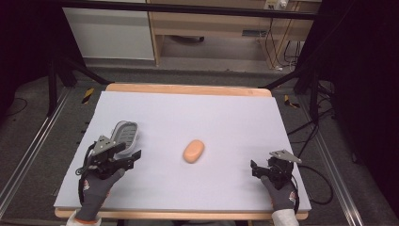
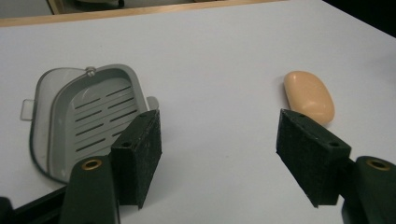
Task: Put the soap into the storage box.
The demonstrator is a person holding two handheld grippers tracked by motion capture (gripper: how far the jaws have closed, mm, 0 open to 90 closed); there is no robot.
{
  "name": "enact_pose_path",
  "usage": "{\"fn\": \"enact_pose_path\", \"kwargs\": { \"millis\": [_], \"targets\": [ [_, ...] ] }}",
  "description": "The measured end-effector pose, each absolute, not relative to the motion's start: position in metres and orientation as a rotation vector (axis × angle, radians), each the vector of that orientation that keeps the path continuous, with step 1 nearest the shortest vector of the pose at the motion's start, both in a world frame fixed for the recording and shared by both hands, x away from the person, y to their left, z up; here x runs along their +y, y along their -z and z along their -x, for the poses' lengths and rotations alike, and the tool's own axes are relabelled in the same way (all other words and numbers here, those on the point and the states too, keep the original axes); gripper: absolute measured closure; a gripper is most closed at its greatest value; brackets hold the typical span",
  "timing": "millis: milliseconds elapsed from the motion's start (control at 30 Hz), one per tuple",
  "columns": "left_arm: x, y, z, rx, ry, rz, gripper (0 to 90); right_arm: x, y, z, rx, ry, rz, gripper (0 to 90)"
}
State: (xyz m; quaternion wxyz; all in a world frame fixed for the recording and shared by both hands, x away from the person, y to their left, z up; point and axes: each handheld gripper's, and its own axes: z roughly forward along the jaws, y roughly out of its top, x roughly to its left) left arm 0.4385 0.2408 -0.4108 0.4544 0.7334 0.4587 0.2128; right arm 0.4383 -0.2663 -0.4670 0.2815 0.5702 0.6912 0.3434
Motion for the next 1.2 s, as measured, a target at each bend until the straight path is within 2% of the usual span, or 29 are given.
{"fn": "enact_pose_path", "kwargs": {
  "millis": [1200],
  "targets": [
    [0.160,0.403,-0.473,1.045,-0.474,-1.870,29.3,-0.264,0.467,-0.439,1.860,-0.931,-1.521,6.1]
  ]
}}
